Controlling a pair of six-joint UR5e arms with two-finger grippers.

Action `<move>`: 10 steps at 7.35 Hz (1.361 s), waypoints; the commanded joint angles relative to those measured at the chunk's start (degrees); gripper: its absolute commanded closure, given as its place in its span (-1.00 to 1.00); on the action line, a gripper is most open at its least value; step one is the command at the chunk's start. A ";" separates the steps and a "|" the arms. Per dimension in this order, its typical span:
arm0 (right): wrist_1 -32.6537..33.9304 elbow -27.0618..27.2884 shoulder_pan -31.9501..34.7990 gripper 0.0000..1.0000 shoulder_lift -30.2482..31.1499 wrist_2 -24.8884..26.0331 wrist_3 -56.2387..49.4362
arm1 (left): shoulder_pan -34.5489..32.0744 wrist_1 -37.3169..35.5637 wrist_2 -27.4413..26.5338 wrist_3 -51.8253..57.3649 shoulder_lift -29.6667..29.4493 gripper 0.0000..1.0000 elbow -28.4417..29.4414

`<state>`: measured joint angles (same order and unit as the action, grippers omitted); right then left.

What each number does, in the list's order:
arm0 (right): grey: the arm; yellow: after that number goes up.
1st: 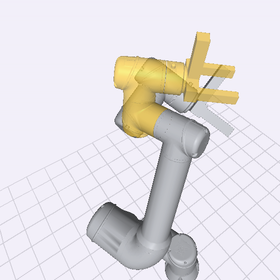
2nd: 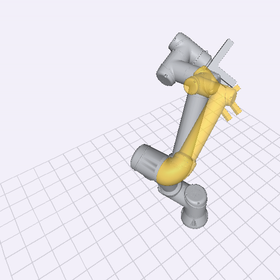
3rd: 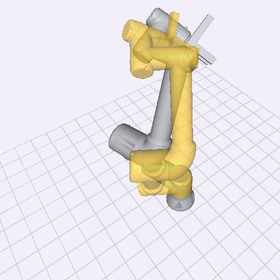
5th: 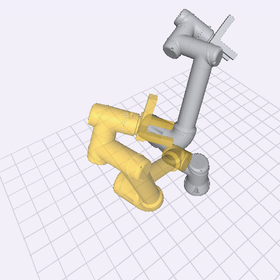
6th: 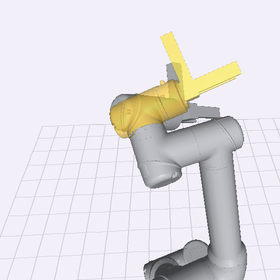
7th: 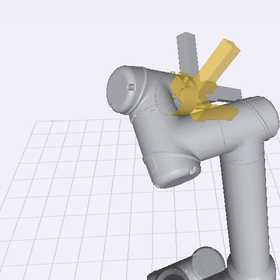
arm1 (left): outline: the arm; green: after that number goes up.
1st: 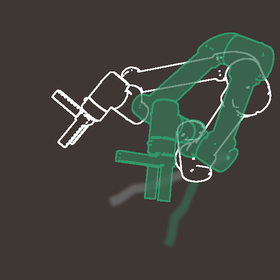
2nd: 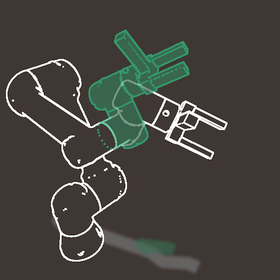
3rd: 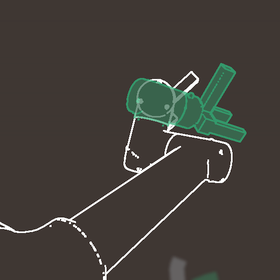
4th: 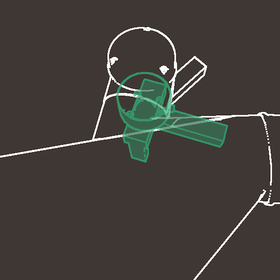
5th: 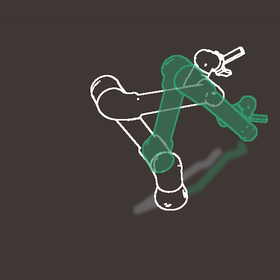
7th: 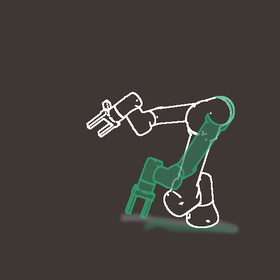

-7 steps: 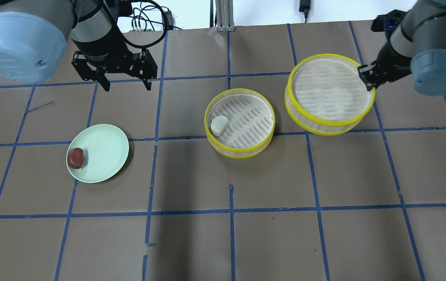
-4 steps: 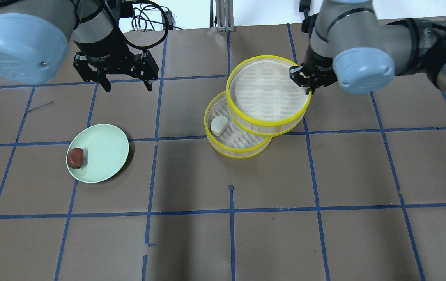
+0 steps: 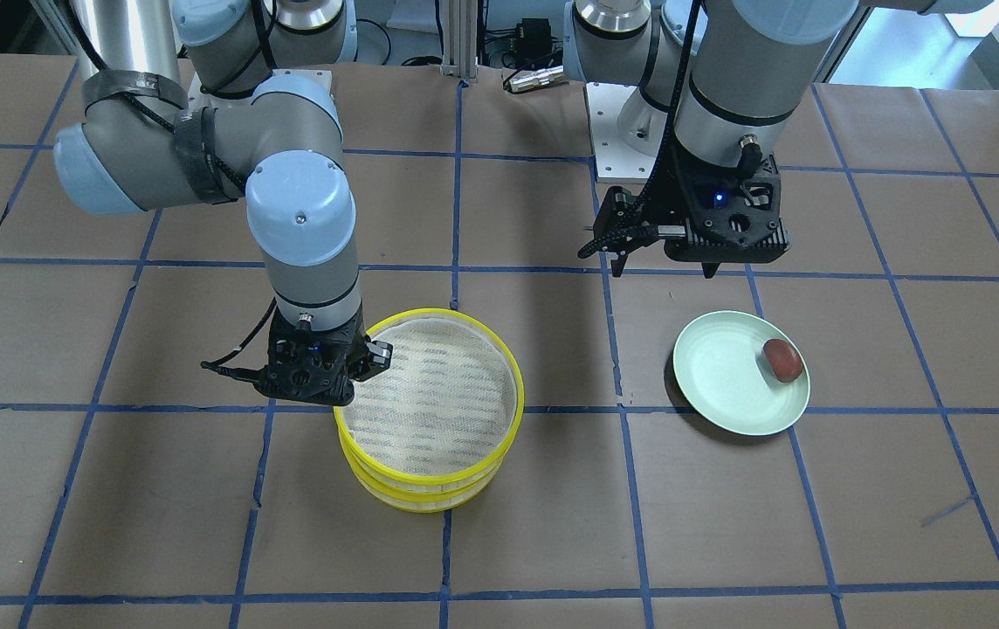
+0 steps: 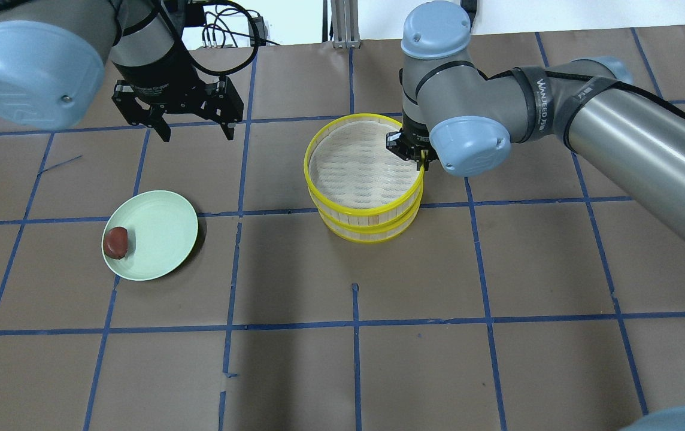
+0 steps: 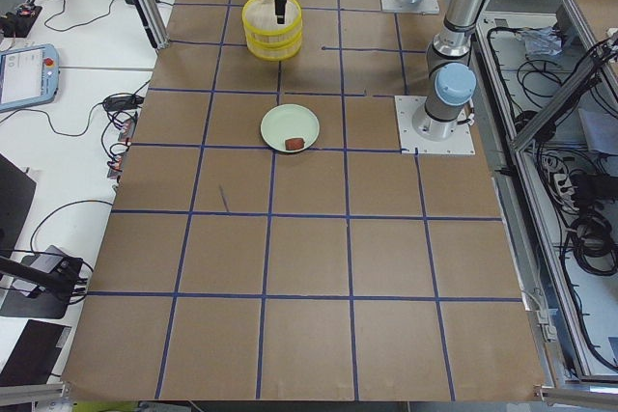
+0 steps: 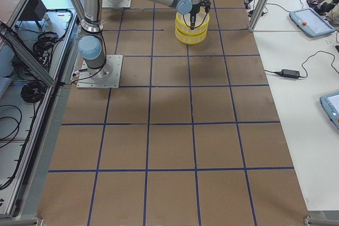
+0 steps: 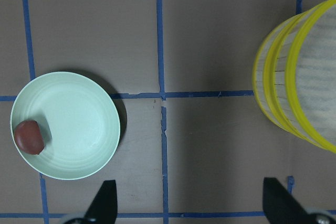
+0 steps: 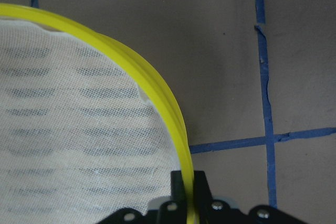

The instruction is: Stack buns with steamer

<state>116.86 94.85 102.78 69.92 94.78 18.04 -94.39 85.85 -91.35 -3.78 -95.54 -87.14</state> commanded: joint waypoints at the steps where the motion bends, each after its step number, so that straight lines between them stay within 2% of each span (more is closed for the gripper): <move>1: -0.06 0.51 0.31 0.95 -0.13 0.75 -0.02 | 0.00 -0.07 -0.06 0.00 0.00 -0.94 0.04; 2: -0.14 0.51 0.31 0.94 -0.13 2.06 -0.20 | 0.00 -0.07 -0.06 0.00 0.00 -0.94 0.04; 10: 1.44 0.51 0.05 0.88 -0.83 2.25 -0.90 | 0.00 -0.07 -0.06 0.00 0.00 -0.94 0.04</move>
<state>118.26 95.14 102.86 69.10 97.00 17.17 -94.39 85.78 -91.47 -3.78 -95.54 -87.10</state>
